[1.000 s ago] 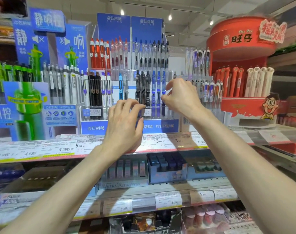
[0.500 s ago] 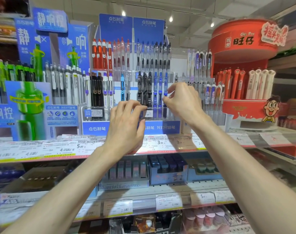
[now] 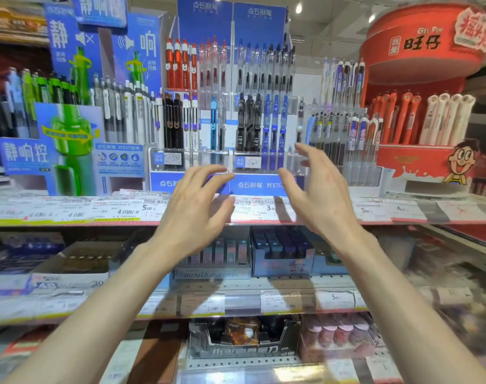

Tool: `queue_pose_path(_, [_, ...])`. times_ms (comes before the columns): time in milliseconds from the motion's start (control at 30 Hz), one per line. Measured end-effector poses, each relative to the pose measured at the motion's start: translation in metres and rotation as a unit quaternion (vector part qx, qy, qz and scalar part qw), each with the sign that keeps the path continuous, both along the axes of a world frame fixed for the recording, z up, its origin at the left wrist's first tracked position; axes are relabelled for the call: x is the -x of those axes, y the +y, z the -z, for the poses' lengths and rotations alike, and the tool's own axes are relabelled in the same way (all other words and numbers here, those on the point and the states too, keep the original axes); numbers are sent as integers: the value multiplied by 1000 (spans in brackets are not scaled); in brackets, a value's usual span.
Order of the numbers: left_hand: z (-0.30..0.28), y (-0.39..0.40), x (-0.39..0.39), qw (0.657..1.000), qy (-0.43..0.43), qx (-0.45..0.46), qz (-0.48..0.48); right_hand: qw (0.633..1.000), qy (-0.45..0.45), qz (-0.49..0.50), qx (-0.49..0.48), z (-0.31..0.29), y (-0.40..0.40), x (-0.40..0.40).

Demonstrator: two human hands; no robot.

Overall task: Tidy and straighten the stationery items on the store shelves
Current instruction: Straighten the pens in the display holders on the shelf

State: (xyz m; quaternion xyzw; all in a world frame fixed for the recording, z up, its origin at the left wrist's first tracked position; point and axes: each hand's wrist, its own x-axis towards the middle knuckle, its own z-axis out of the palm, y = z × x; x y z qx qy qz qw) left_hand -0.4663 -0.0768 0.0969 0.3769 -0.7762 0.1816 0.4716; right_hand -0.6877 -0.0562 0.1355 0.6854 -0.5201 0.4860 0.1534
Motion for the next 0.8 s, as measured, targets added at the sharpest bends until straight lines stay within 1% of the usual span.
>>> queue_pose_path(100, [21, 22, -14, 998, 45, 28, 12, 1000, 21, 1, 0, 36, 10, 7])
queue_pose_path(167, [36, 39, -22, 997, 59, 49, 13, 1000, 22, 6, 10, 63, 16, 6])
queue_pose_path(233, [56, 51, -30, 996, 69, 49, 16, 999, 29, 7, 23, 91, 24, -1])
queue_pose_path(267, [69, 55, -34, 996, 78, 33, 22, 999, 36, 4, 26, 105, 30, -6])
queue_pose_path(333, [98, 59, -43, 993, 106, -28, 36, 999, 42, -6, 32, 131, 40, -16])
queue_pose_path(433, [145, 65, -58, 977, 157, -138, 40, 1000, 8, -19, 16, 169, 57, -31])
queue_pose_path(467, [160, 68, -62, 970, 170, -171, 36, 1000, -9, -20, -10, 185, 63, -36])
queue_pose_path(533, [187, 75, -69, 951, 199, -233, 38, 994, -48, -15, -97, 221, 75, -46])
queue_pose_path(600, [212, 81, -73, 937, 221, -267, 37, 976, -85, -1, -199, 260, 89, -54])
queue_pose_path(667, [242, 83, -76, 927, 229, -296, 16, 951, -116, 21, -287, 292, 104, -58])
queue_pose_path(733, [265, 87, -80, 894, 257, -367, 13, 927, -136, 38, -348, 311, 116, -58])
queue_pose_path(800, [279, 93, -85, 884, 265, -386, 15, 913, -140, 47, -381, 319, 121, -59])
